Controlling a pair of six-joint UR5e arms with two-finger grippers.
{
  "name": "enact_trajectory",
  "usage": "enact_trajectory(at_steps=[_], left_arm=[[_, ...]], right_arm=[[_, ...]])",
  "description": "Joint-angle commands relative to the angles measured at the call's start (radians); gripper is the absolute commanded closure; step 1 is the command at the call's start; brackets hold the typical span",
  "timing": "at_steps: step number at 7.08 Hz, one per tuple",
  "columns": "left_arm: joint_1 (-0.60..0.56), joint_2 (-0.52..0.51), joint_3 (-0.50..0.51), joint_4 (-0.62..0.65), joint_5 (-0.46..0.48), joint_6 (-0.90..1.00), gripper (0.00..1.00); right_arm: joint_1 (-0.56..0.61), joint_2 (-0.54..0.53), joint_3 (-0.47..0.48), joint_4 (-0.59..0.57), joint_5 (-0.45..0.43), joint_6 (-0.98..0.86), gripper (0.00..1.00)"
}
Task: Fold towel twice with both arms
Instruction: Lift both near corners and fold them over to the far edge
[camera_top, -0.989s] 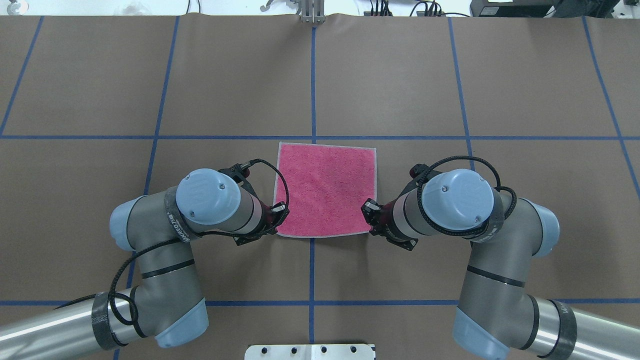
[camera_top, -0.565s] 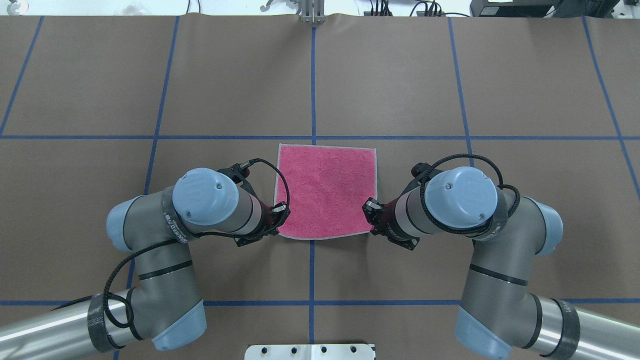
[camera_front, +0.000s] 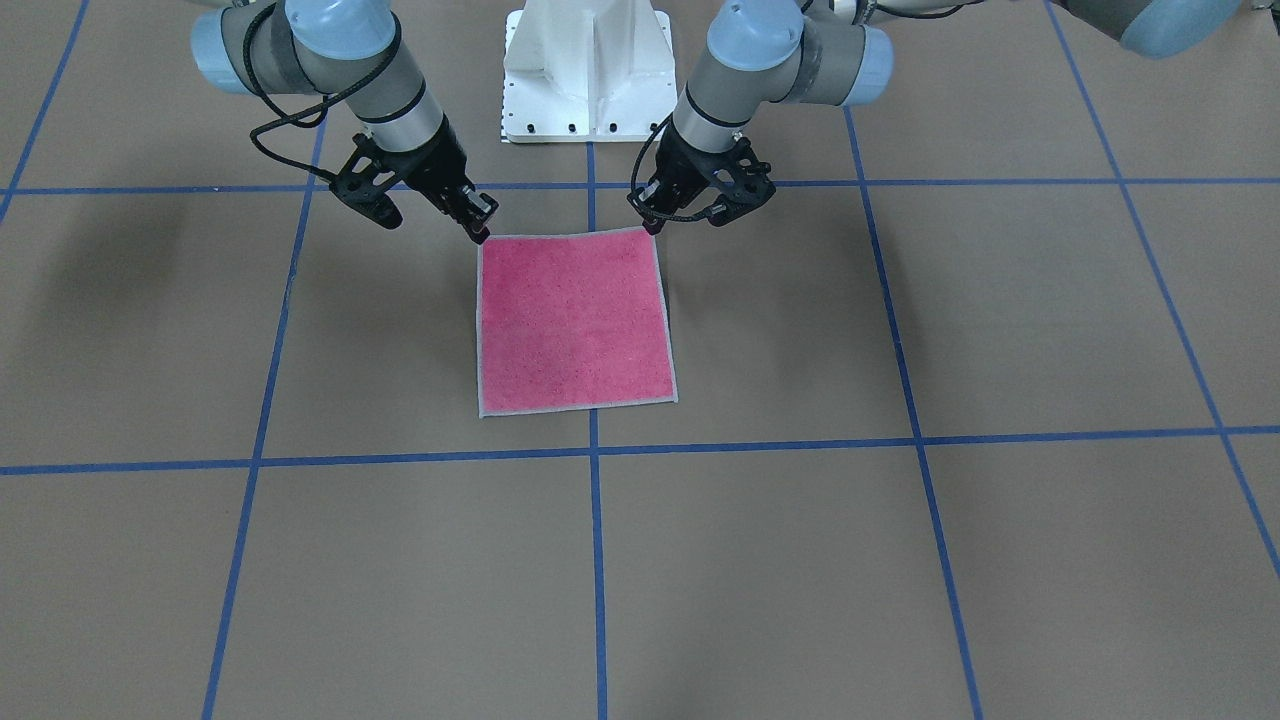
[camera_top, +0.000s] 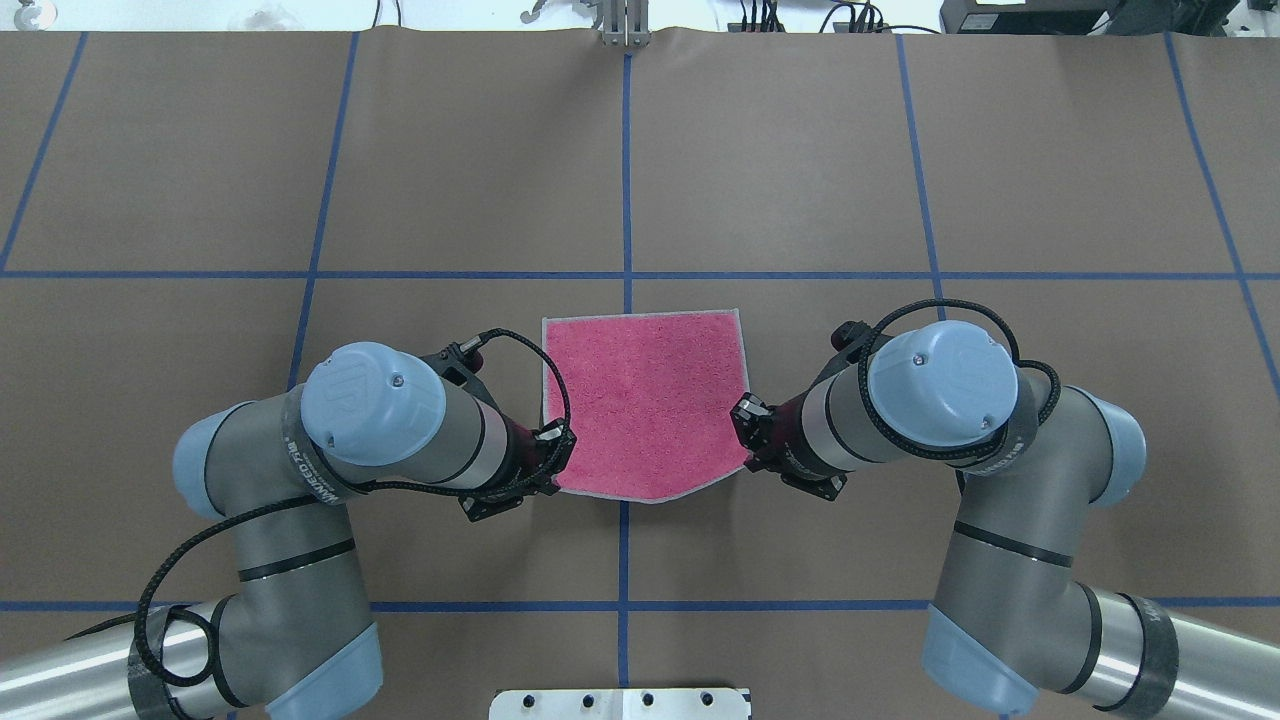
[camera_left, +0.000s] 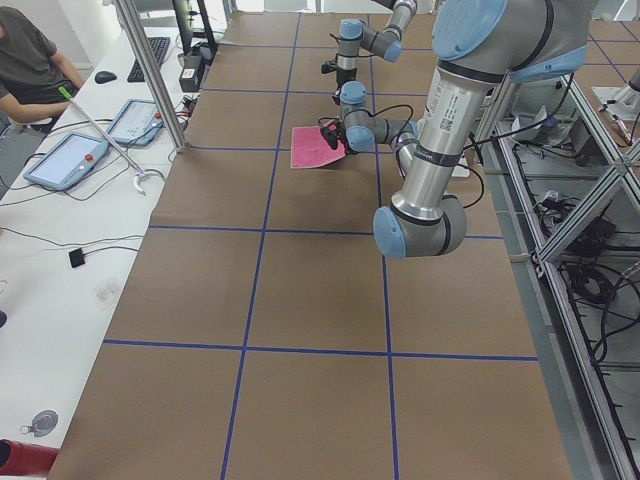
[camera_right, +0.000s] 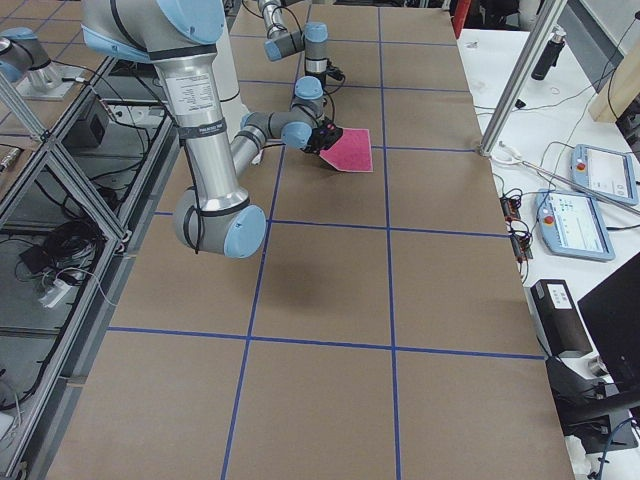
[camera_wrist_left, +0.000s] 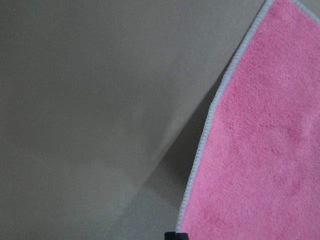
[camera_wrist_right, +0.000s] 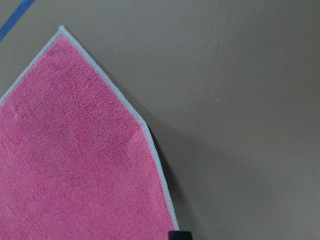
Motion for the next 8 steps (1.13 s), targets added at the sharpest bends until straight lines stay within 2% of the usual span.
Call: enact_trajectory(at_steps=[1,3,6,8], left_arm=[[-0.034,-0.003,0.006,0.000,0.002,-0.032,1.00],[-0.100,-0.025,0.046,-0.012,0.002,-0.029,1.00],[-0.165,-0.144,0.191,-0.014,0.002,-0.027,1.00],[-0.189,-0.169,0.250,-0.018,0.002,-0.017,1.00]], right_arm=[[0.065,0.009,-0.006,0.009,0.057,-0.002,1.00],[0.107,0.085,-0.095,0.008,0.059,-0.003,1.00],[0.166,0.177,-0.238,0.011,0.089,-0.008,1.00],[0.182,0.216,-0.301,0.022,0.091,-0.011,1.00]])
